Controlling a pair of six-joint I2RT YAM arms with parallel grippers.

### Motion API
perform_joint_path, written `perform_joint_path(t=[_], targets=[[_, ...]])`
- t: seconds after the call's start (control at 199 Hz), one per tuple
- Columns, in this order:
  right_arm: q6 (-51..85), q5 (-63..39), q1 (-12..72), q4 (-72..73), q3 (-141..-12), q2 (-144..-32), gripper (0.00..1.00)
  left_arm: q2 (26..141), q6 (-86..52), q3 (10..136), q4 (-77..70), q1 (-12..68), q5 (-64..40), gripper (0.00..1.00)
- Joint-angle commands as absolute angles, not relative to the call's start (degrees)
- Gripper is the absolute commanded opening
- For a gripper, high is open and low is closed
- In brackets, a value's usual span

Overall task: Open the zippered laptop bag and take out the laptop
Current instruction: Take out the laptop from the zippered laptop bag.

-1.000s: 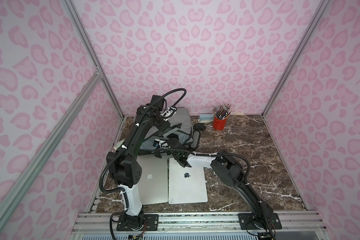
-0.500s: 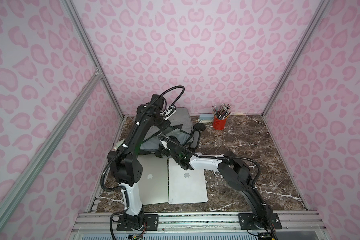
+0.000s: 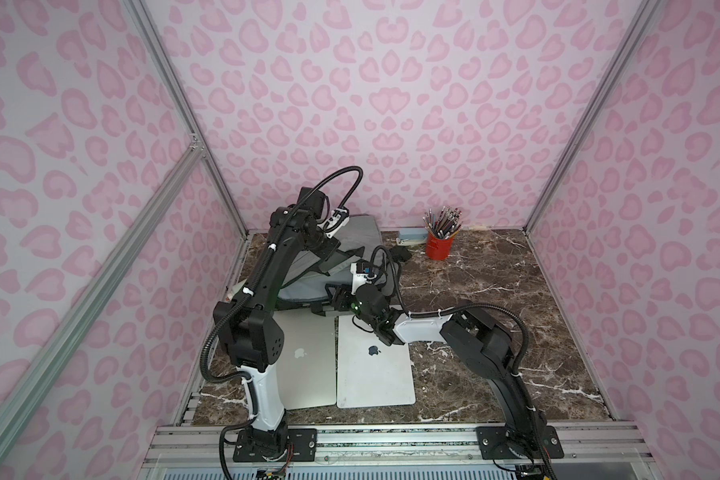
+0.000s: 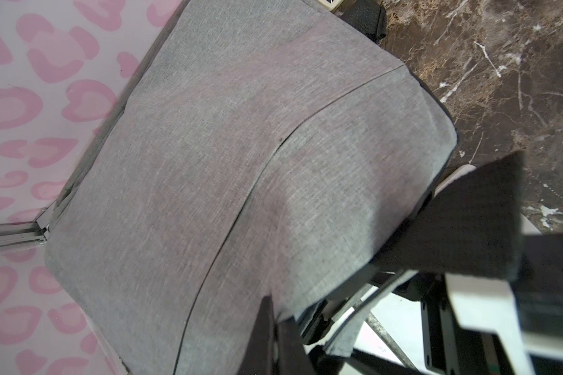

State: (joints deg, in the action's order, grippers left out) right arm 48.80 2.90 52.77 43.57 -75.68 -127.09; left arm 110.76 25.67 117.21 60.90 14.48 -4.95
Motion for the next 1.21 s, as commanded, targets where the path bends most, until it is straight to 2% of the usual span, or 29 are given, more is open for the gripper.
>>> perform_joint_path(t=[0.0, 0.342, 0.558, 0.794, 1.2], targets=[[60.60, 0.36, 52.52, 53.28, -75.00, -128.38, 0.65, 110.21, 24.81, 117.99, 58.52, 14.40, -7.66, 0.02], [80.00, 3.56, 51.41, 53.20, -81.66, -134.56, 0.62, 110.31, 23.28, 118.12, 58.75, 14.34, -10.32, 0.02], [88.76, 5.76, 51.43, 44.08, -87.46, -137.64, 0.59, 110.17, 23.40, 118.29, 58.80, 14.41, -10.63, 0.02], [94.41, 7.34, 50.95, 42.90, -92.37, -141.58, 0.55, 110.38, 23.44, 118.34, 58.93, 14.34, -11.92, 0.02], [96.51, 7.43, 50.36, 41.34, -105.80, -149.16, 0.51, 111.36, 23.28, 118.48, 60.79, 14.44, -14.02, 0.02]])
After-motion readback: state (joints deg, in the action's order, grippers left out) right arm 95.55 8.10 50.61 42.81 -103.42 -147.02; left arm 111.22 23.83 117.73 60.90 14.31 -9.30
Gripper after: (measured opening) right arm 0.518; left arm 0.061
